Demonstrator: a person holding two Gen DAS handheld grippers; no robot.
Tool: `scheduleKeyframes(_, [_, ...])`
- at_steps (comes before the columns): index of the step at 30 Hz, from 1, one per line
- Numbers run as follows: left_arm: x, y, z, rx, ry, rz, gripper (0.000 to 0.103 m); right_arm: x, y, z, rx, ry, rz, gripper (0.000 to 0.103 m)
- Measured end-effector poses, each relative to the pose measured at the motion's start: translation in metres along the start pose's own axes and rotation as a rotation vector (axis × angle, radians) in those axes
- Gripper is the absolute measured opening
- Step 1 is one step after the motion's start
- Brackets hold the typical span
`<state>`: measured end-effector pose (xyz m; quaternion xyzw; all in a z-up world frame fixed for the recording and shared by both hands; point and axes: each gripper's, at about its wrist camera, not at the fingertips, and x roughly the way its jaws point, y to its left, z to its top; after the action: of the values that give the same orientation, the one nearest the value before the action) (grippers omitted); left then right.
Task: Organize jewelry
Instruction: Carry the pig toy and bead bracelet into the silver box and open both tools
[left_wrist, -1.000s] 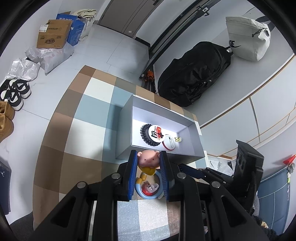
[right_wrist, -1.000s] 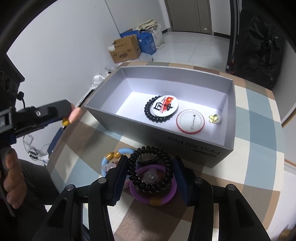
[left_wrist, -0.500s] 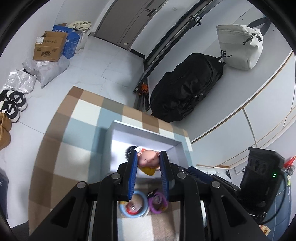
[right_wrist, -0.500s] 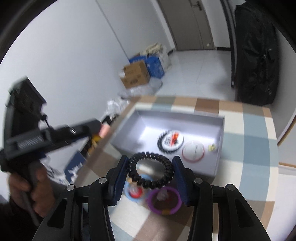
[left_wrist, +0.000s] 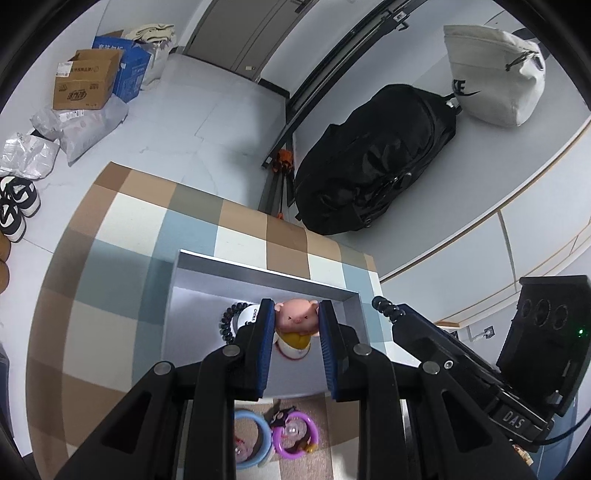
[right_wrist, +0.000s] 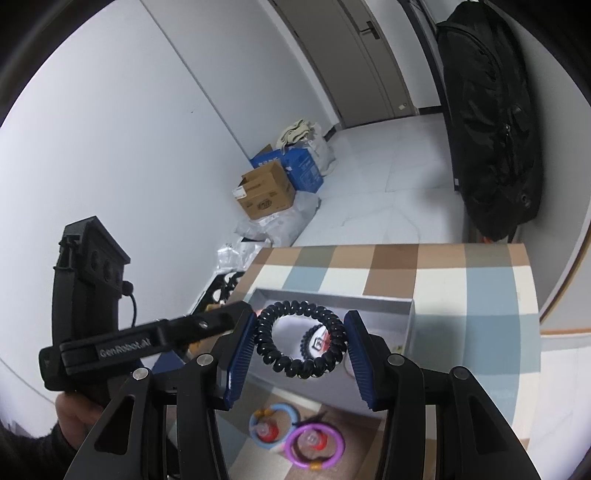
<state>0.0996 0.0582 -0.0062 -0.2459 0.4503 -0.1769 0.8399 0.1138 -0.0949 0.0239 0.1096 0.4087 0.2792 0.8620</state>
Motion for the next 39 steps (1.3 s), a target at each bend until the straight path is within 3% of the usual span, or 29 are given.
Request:
scheduleKeyframes(13, [0.025, 0.003, 0.005, -0.023, 0.092, 0.043, 0.019, 0.031, -0.027, 0.012, 0.091, 0.068, -0.012, 0.047])
scheduleKeyframes(28, [0.03, 0.003, 0.011, -0.04, 0.113, 0.031, 0.019, 0.035, -0.035, 0.008, 0.14, 0.086, -0.032, 0.052])
scheduleKeyframes(32, [0.03, 0.005, 0.011, -0.048, 0.13, 0.04, 0.034, 0.03, -0.037, 0.009, 0.156, 0.062, -0.016, 0.067])
scheduleKeyframes(34, [0.028, 0.009, 0.01, -0.059, 0.126, 0.041, 0.039, 0.027, -0.037, 0.01, 0.158, 0.049, -0.015, 0.069])
scheduleKeyframes(37, [0.023, 0.013, 0.011, -0.074, 0.11, 0.048, 0.042, 0.022, -0.037, 0.011, 0.15, 0.035, -0.023, 0.073])
scheduleKeyframes(39, [0.021, 0.013, 0.011, -0.072, 0.104, 0.06, 0.047, 0.02, -0.037, 0.011, 0.151, 0.028, -0.03, 0.081])
